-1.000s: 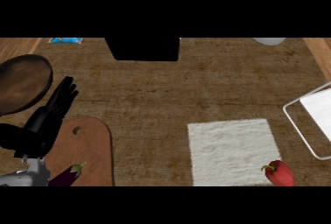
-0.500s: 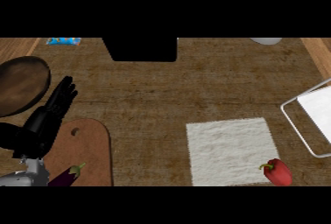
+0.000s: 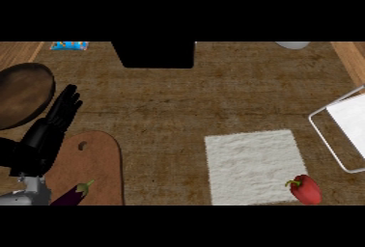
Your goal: Pick the squash from the placemat and place it in the tiered shelf
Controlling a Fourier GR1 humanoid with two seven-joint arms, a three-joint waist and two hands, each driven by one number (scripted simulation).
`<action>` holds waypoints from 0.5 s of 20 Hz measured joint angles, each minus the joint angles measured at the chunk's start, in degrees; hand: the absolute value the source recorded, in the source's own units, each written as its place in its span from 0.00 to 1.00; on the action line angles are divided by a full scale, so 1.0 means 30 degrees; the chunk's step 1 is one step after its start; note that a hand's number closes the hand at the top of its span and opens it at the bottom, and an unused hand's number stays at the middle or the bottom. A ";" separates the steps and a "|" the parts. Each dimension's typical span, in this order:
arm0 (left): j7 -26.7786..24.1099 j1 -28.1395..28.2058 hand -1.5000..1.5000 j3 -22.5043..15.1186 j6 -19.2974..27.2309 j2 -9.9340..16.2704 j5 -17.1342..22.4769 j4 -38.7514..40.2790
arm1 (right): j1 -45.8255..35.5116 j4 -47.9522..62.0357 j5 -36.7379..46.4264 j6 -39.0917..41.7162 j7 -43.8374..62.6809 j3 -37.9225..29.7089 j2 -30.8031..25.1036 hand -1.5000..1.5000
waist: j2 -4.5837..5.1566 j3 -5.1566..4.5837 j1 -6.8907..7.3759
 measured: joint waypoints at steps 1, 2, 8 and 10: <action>0.0092 0.0005 0.50 0.0055 -0.0087 0.0027 0.0104 -0.0062 | -0.0227 0.0794 0.0225 -0.0171 -0.0267 -0.0137 0.0038 1.00 | 0.0004 0.0002 0.0019; -0.0067 -0.0017 0.50 0.0138 -0.0180 0.0051 0.0165 0.0135 | -0.0535 0.1442 0.0400 -0.0329 -0.0207 -0.0220 0.0177 1.00 | 0.0010 0.0004 0.0032; 0.0084 0.0031 0.50 0.0131 -0.0174 -0.0009 0.0101 -0.0024 | -0.1074 0.3162 0.1100 -0.2060 0.1747 -0.2140 0.0625 1.00 | -0.0002 0.0006 -0.0034; 0.0053 0.0036 0.50 0.0132 -0.0124 -0.0023 0.0049 -0.0060 | -0.0437 0.3367 0.3301 -0.2718 0.1828 -0.1737 -0.0750 0.00 | 0.0067 -0.0014 -0.0086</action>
